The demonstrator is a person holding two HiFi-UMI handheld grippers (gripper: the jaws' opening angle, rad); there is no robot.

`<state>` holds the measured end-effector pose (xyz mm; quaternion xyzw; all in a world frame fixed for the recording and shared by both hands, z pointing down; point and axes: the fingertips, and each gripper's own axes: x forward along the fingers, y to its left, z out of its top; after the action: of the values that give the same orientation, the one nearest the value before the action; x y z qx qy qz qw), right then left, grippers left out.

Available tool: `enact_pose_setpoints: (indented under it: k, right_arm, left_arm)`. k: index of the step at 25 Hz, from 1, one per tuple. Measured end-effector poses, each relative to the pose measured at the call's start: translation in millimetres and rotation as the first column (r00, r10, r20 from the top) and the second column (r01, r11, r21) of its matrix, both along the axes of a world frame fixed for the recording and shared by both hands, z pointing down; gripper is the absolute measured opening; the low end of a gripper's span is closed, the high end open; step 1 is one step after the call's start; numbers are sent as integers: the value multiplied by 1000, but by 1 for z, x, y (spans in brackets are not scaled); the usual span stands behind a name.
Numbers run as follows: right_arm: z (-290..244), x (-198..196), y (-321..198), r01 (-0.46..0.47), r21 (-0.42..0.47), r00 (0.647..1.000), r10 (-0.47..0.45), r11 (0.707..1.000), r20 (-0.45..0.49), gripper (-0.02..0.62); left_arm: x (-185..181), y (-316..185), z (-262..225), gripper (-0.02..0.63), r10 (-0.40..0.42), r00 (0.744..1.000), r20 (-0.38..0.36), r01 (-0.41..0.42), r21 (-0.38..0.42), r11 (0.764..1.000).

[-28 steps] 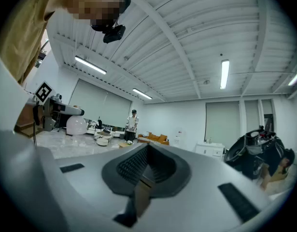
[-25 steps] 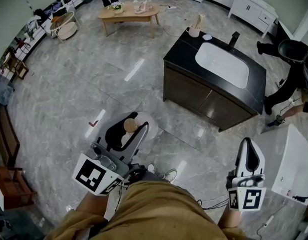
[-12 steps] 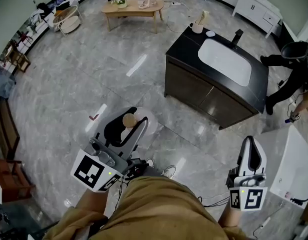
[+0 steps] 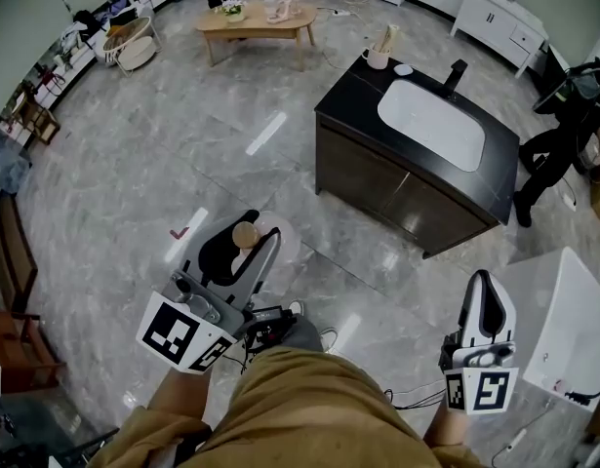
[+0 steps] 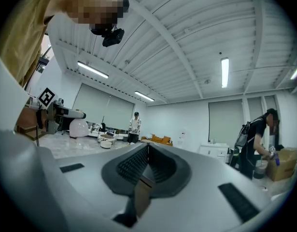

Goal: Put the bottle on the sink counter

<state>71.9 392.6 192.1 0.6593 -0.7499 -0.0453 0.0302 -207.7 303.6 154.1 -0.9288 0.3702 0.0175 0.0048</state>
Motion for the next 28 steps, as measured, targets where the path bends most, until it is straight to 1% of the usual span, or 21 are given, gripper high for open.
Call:
enact_pose_setpoints:
  k: [5,10,17,21,28]
  right_arm:
    - [7,6,-12,-2,-12,1000,2,1000,6,6]
    - [13,15,-34,-20,-17,1000,20,1000,-1,6]
    - [8,20,-97,-27,-14,1000,27,1000,-4,6]
    - [2,19,-135,-20,-9,1000,20,1000,-2,6]
    - [-2,22,-180,-38,-24,999,38,999,-3,6]
  left_arm:
    - [9,-16,6,131,3,1000,1,-3,-7,1000]
    - [17,-45,10,132,15,1000,-5,-15,-2,1000]
    - [27,-102,12,131,37,999,-5,-37,-15,999]
    - [30,-135,7,132,43,999,4,-43,-8,999]
    - [38,-182,-2,131,73,997,0,-73,-9,997]
